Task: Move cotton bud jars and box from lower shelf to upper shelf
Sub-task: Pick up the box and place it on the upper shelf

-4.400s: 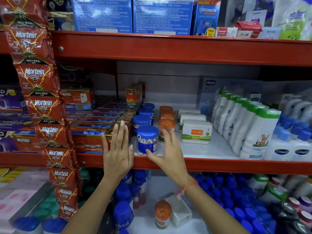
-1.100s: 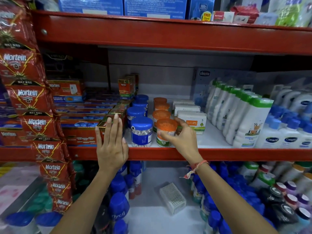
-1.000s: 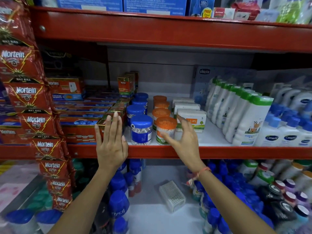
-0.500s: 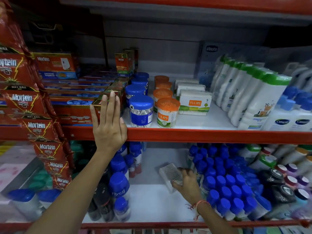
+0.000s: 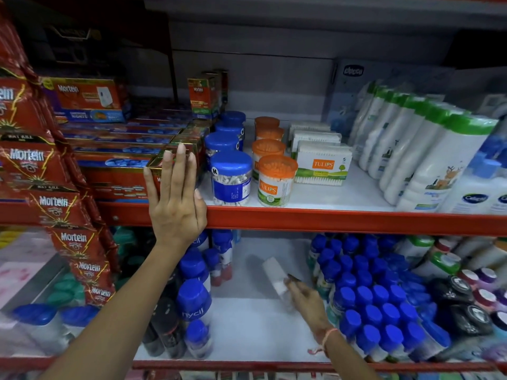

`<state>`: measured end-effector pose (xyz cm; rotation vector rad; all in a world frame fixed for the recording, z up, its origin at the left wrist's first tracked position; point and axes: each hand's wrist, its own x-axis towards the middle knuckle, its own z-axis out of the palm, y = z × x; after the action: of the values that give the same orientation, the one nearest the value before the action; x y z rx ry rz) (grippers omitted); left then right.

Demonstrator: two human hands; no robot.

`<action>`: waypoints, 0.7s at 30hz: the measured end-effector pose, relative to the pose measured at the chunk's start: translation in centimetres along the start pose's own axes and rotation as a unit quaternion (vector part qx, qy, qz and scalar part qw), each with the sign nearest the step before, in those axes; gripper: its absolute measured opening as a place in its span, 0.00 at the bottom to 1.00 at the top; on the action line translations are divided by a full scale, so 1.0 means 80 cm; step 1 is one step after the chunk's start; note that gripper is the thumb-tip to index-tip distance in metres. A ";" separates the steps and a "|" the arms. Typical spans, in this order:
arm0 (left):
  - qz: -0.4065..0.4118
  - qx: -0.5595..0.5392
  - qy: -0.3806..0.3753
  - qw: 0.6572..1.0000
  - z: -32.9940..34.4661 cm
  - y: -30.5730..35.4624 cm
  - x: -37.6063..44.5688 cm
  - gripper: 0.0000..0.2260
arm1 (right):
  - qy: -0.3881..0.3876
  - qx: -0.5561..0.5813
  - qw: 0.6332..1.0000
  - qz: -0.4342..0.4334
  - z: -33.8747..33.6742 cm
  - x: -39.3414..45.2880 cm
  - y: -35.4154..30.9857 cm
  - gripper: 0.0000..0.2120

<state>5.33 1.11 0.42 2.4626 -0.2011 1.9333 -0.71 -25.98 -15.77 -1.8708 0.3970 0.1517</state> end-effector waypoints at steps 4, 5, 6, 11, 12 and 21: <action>-0.004 0.000 -0.003 1.000 0.000 0.000 -0.001 0.24 | -0.131 0.282 0.943 0.119 -0.028 -0.040 -0.031 0.18; -0.004 -0.001 -0.003 1.000 0.000 0.000 -0.001 0.24 | -0.145 0.315 0.928 0.134 -0.036 -0.051 -0.039 0.20; -0.004 -0.003 -0.002 1.000 -0.001 0.001 0.000 0.24 | -0.156 0.345 0.914 0.145 -0.043 -0.062 -0.046 0.22; -0.005 -0.011 -0.007 1.000 -0.003 0.002 0.000 0.24 | -0.214 0.414 0.873 0.143 -0.069 -0.111 -0.069 0.27; -0.005 -0.011 -0.009 1.000 -0.003 0.002 0.000 0.24 | -0.222 0.418 0.870 0.135 -0.072 -0.120 -0.073 0.28; -0.001 -0.015 -0.015 1.000 -0.003 0.002 -0.002 0.24 | -0.252 0.413 0.871 0.087 -0.089 -0.156 -0.103 0.34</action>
<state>5.01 0.99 0.34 2.4743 -0.2262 1.8786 -10.18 -27.88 -2.34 -0.8943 0.2075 0.4967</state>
